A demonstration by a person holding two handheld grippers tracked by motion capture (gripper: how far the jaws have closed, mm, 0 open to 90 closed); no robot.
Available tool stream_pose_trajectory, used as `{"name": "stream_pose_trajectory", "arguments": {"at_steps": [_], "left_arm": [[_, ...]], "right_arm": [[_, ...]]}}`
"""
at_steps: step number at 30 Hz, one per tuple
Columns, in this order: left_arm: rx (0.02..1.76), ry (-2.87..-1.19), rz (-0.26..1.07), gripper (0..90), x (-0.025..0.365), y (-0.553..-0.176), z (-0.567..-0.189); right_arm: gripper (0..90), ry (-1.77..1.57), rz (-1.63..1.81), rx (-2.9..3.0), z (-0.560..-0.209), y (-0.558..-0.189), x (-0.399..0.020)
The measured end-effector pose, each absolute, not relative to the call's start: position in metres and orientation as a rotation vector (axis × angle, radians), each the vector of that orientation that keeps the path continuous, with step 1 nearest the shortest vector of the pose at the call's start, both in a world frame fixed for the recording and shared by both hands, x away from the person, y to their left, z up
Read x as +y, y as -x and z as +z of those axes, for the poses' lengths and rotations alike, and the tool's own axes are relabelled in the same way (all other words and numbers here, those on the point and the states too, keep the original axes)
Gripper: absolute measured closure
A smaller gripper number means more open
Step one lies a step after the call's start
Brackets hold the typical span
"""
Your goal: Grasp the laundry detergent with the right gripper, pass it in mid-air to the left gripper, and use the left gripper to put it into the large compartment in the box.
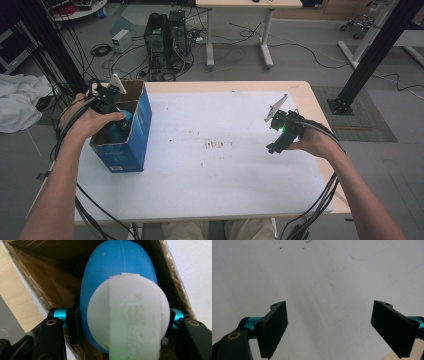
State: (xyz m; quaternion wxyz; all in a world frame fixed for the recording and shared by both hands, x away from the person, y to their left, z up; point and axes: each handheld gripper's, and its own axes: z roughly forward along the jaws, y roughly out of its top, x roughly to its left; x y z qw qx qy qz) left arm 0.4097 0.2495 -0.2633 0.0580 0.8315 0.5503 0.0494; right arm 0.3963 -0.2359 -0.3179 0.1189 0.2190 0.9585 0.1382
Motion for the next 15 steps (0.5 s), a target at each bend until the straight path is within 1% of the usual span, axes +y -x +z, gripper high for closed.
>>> {"name": "stream_pose_trajectory", "arguments": {"at_steps": [1,2,3,7,8,9,10,11,15], "left_arm": [[1.652,-2.53,0.179,38.5,0.249,-0.408,-0.269],[1.665,-2.519,0.157,38.4,0.249,-0.409,-0.266],[1.652,-2.531,0.185,38.4,0.249,-0.407,-0.27],[1.644,-2.556,0.185,38.4,0.247,-0.407,-0.27],[1.689,-2.467,0.148,38.4,0.256,-0.411,-0.242],[1.686,-2.469,0.15,38.4,0.255,-0.411,-0.243],[1.642,-2.56,0.191,38.4,0.246,-0.406,-0.271],[1.642,-2.569,0.198,38.4,0.243,-0.405,-0.273],[1.629,-2.602,0.196,38.4,0.242,-0.406,-0.275]], "right_arm": [[13.3,-0.639,0.409,2.8,-0.317,-0.396,-0.235],[13.3,-0.644,0.401,2.804,-0.32,-0.396,-0.236],[13.3,-0.64,0.406,2.802,-0.318,-0.396,-0.236],[13.3,-0.646,0.397,2.804,-0.32,-0.395,-0.236],[13.3,-0.646,0.398,2.804,-0.32,-0.396,-0.236],[13.3,-0.637,0.409,2.802,-0.315,-0.397,-0.236],[13.3,-0.637,0.41,2.801,-0.315,-0.397,-0.236],[13.3,-0.646,0.396,2.804,-0.32,-0.395,-0.236],[13.3,-0.648,0.393,2.807,-0.32,-0.396,-0.234]]}}
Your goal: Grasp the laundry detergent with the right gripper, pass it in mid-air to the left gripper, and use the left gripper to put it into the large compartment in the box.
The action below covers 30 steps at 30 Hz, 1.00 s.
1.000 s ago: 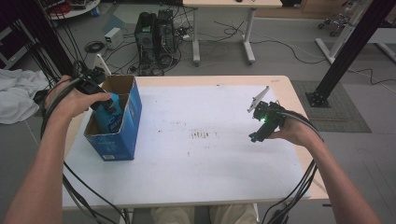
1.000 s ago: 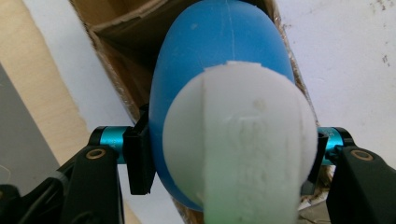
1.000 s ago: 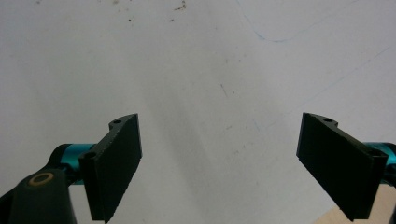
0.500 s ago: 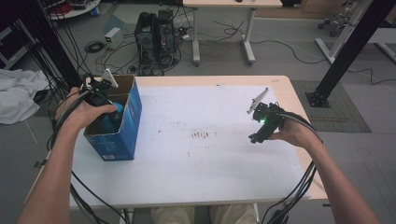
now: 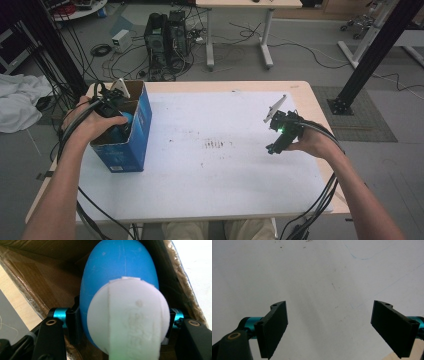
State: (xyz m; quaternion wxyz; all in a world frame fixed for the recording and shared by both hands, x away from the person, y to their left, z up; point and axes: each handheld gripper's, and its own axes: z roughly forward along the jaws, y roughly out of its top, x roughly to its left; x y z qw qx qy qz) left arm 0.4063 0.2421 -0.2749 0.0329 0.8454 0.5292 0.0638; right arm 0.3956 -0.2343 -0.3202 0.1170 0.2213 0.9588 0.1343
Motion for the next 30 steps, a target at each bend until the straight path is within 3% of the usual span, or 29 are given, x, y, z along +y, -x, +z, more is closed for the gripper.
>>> {"name": "stream_pose_trajectory", "arguments": {"at_steps": [30], "left_arm": [[1.578,-2.679,0.196,37.3,0.2393,-0.4053,-0.2723]], "right_arm": [[13.3,-0.65,0.378,2.806,-0.3229,-0.3964,-0.2315]]}}
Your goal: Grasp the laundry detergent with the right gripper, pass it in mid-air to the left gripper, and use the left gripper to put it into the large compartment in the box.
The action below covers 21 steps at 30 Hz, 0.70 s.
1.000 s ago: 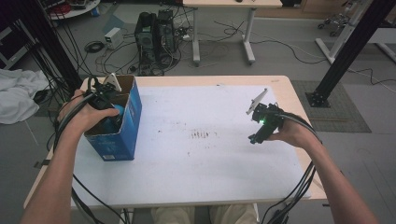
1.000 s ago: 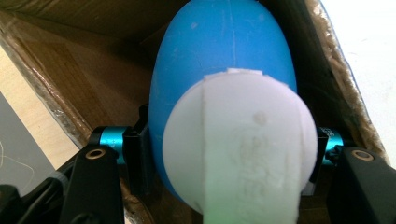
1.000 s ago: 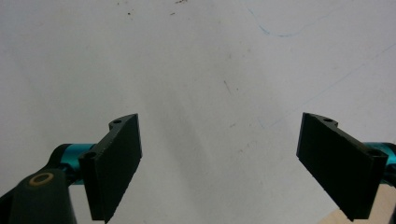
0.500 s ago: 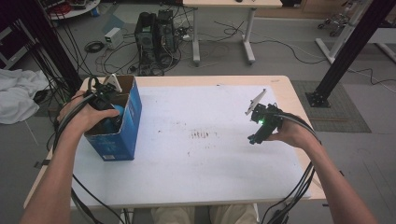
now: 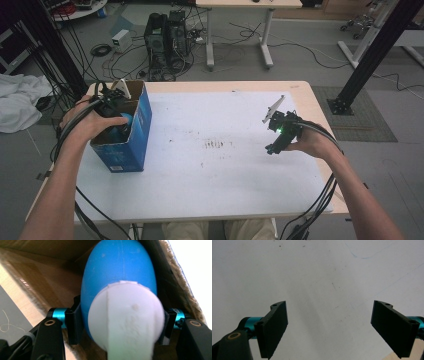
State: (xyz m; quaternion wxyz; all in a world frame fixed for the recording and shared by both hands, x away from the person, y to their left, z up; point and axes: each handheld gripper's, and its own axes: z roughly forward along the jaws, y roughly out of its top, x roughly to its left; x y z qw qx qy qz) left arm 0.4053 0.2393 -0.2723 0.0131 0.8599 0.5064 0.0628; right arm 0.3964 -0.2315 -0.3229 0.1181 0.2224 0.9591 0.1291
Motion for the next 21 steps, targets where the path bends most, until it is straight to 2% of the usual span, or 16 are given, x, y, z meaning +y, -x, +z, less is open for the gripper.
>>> {"name": "stream_pose_trajectory", "arguments": {"at_steps": [3,4,21], "left_arm": [[1.599,-2.639,0.196,36.6,0.241,-0.406,-0.275],[1.579,-2.678,0.2,36.2,0.244,-0.405,-0.263],[1.559,-2.695,0.175,33.0,0.244,-0.406,-0.255]], "right_arm": [[13.3,-0.647,0.379,2.805,-0.323,-0.397,-0.231],[13.3,-0.641,0.382,2.805,-0.322,-0.396,-0.232],[13.3,-0.656,0.355,2.809,-0.324,-0.397,-0.229]]}}
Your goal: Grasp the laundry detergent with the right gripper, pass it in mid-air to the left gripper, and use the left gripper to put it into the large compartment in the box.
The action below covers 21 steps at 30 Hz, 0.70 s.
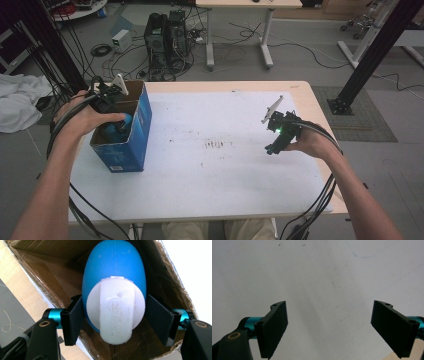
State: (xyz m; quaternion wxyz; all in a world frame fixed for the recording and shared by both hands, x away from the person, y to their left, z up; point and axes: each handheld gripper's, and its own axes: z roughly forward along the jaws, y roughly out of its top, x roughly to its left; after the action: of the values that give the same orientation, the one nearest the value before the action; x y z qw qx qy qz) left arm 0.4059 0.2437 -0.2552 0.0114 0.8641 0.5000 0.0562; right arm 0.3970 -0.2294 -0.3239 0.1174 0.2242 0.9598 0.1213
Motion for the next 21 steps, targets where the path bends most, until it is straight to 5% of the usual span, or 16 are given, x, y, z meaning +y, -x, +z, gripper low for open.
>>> {"name": "stream_pose_trajectory", "arguments": {"at_steps": [13,15,16,21], "left_arm": [[1.529,-2.684,0.223,31.4,0.239,-0.405,-0.23],[1.561,-2.691,0.18,31.4,0.243,-0.406,-0.257],[1.521,-2.684,0.244,31.4,0.237,-0.406,-0.226],[1.517,-2.684,0.261,31.4,0.236,-0.408,-0.22]], "right_arm": [[13.3,-0.649,0.361,2.806,-0.323,-0.396,-0.229],[13.3,-0.654,0.361,2.806,-0.323,-0.396,-0.229],[13.3,-0.657,0.356,2.809,-0.324,-0.397,-0.229],[13.3,-0.65,0.364,2.804,-0.322,-0.396,-0.23]]}}
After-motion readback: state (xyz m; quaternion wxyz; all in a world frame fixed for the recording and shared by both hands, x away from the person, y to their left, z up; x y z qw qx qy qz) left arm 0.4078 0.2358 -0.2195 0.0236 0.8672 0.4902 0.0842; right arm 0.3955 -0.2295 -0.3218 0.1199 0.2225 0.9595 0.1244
